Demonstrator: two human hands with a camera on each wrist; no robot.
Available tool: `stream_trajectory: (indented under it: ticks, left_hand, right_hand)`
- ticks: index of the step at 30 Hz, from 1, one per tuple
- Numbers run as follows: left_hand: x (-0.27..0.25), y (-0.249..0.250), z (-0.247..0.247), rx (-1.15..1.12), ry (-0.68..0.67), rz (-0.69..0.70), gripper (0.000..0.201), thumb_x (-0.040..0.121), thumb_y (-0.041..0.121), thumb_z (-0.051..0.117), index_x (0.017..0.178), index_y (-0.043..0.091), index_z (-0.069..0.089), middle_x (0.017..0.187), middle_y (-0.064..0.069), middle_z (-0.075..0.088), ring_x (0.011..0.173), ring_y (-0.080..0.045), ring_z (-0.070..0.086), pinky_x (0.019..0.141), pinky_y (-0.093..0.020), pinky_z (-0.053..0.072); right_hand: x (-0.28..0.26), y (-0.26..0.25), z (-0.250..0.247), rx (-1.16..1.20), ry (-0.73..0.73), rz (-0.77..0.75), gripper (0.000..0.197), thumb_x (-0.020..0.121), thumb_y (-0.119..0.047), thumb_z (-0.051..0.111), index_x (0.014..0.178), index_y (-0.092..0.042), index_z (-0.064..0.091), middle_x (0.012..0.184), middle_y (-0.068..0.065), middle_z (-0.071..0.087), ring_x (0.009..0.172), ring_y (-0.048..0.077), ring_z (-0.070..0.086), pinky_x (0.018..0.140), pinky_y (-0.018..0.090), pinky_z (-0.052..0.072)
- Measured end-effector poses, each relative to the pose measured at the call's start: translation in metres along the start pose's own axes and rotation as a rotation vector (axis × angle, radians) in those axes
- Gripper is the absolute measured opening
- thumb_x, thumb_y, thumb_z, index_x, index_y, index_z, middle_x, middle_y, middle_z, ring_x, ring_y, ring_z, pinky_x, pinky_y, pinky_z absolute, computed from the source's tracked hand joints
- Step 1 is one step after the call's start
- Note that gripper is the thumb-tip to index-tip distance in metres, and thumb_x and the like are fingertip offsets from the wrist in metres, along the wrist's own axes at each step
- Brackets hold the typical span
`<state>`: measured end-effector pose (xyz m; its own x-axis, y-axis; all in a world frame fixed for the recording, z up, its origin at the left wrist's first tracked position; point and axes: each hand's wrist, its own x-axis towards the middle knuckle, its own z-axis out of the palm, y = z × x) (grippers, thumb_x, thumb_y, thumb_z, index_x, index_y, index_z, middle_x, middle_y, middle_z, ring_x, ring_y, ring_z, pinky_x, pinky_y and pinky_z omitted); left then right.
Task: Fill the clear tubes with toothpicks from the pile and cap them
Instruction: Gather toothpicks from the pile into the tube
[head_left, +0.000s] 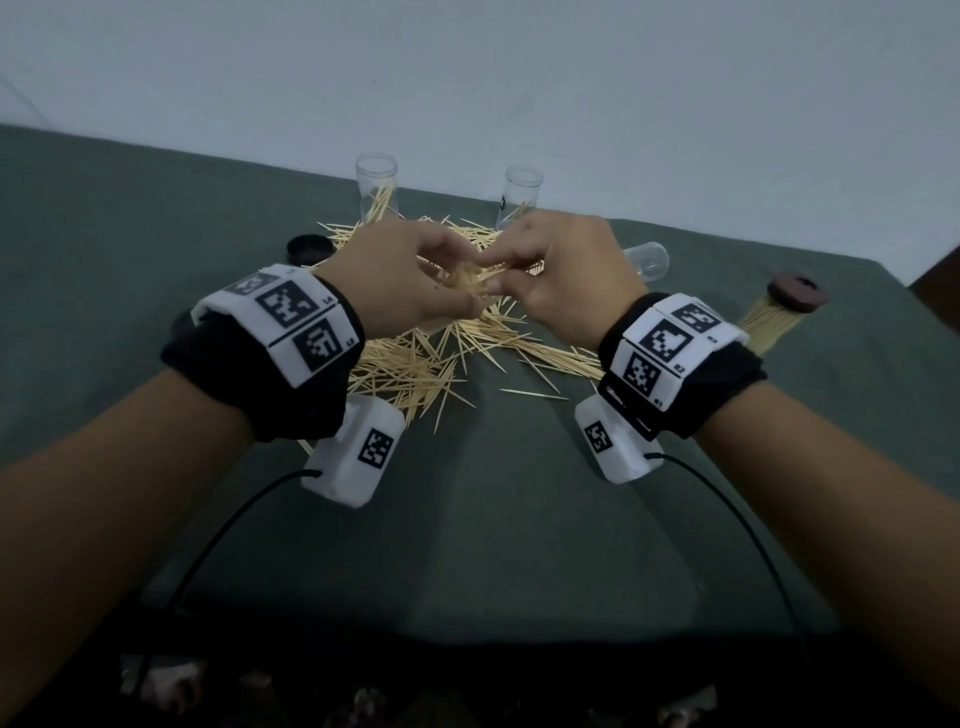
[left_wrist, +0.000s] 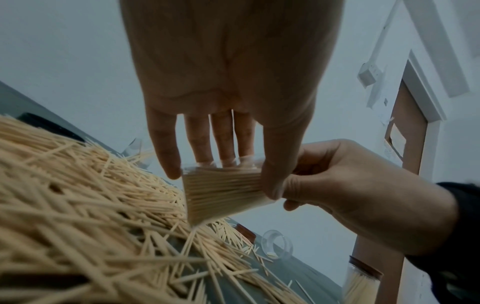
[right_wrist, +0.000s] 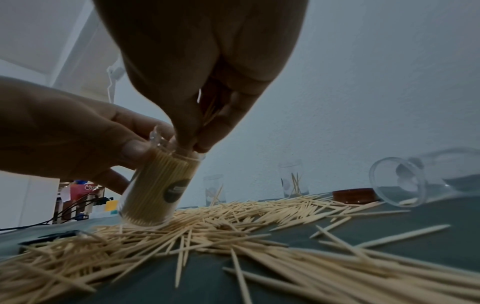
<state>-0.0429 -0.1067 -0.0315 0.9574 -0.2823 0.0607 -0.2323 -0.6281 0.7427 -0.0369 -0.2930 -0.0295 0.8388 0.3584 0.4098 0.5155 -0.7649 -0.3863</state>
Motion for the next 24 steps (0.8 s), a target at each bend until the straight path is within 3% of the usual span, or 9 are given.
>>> stream_trajectory:
  ticks: [5,8,10,12,16,20,24]
  left_hand:
    - [0.0002,-0.0030,-0.0047,-0.043,0.002,-0.008,0.053,0.071,0.039,0.083,0.119,0.030,0.063,0.094,0.023,0.063,0.095,0.005,0.061,0.069,-0.015,0.048]
    - [-0.0011,0.0000,-0.0021,-0.041,-0.031,0.012,0.048,0.072,0.036,0.083,0.116,0.030,0.064,0.095,0.022,0.066,0.096,0.002,0.064,0.072,-0.015,0.049]
    - [-0.0012,0.0000,-0.0014,-0.056,-0.031,0.018,0.047,0.072,0.037,0.083,0.115,0.030,0.065,0.096,0.020,0.067,0.096,0.001,0.065,0.076,-0.017,0.050]
    - [-0.0010,-0.0018,-0.0028,-0.060,-0.008,0.014,0.049,0.072,0.038,0.083,0.116,0.031,0.064,0.096,0.020,0.067,0.096,0.002,0.064,0.075,-0.016,0.048]
    - [-0.0009,-0.0045,-0.0061,-0.082,-0.003,0.011,0.053,0.070,0.039,0.084,0.119,0.030,0.064,0.099,0.018,0.066,0.097,0.002,0.063,0.081,-0.019,0.051]
    - [-0.0025,-0.0016,-0.0010,-0.086,-0.074,0.047,0.048,0.072,0.036,0.084,0.115,0.030,0.065,0.102,0.015,0.070,0.099,0.000,0.066,0.085,-0.024,0.054]
    - [-0.0015,-0.0029,-0.0036,-0.087,-0.025,0.022,0.047,0.074,0.036,0.082,0.117,0.030,0.064,0.098,0.019,0.067,0.095,0.003,0.064,0.078,-0.021,0.054]
  right_hand:
    - [0.0017,0.0033,-0.0032,0.045,0.024,0.030,0.016,0.082,-0.013,0.074,0.092,-0.024,0.078,0.084,-0.011,0.070,0.078,-0.002,0.060,0.074,0.005,0.041]
    - [-0.0001,-0.0015,-0.0022,0.075,0.015,0.035,0.016,0.078,-0.016,0.078,0.089,-0.028,0.078,0.079,-0.013,0.069,0.073,-0.001,0.060,0.073,0.011,0.046]
    - [-0.0003,-0.0033,0.0004,0.057,0.056,-0.020,0.017,0.075,-0.019,0.081,0.089,-0.027,0.078,0.084,-0.008,0.067,0.074,0.005,0.060,0.074,0.020,0.048]
    - [0.0010,-0.0015,0.0014,0.032,0.083,-0.030,0.015,0.076,-0.020,0.080,0.090,-0.024,0.078,0.091,-0.005,0.067,0.079,0.008,0.061,0.077,0.021,0.047]
    - [0.0033,0.0037,-0.0010,0.013,0.041,0.033,0.014,0.082,-0.014,0.074,0.092,-0.023,0.078,0.085,-0.013,0.064,0.080,-0.001,0.056,0.074,0.003,0.037]
    - [-0.0007,-0.0006,-0.0026,0.061,0.021,0.051,0.011,0.080,-0.018,0.076,0.086,-0.028,0.078,0.080,-0.010,0.072,0.076,0.003,0.063,0.073,0.011,0.046]
    - [0.0016,-0.0006,-0.0050,0.024,-0.021,-0.027,0.016,0.089,-0.027,0.065,0.102,-0.027,0.075,0.095,-0.006,0.069,0.087,0.009,0.061,0.083,0.025,0.047]
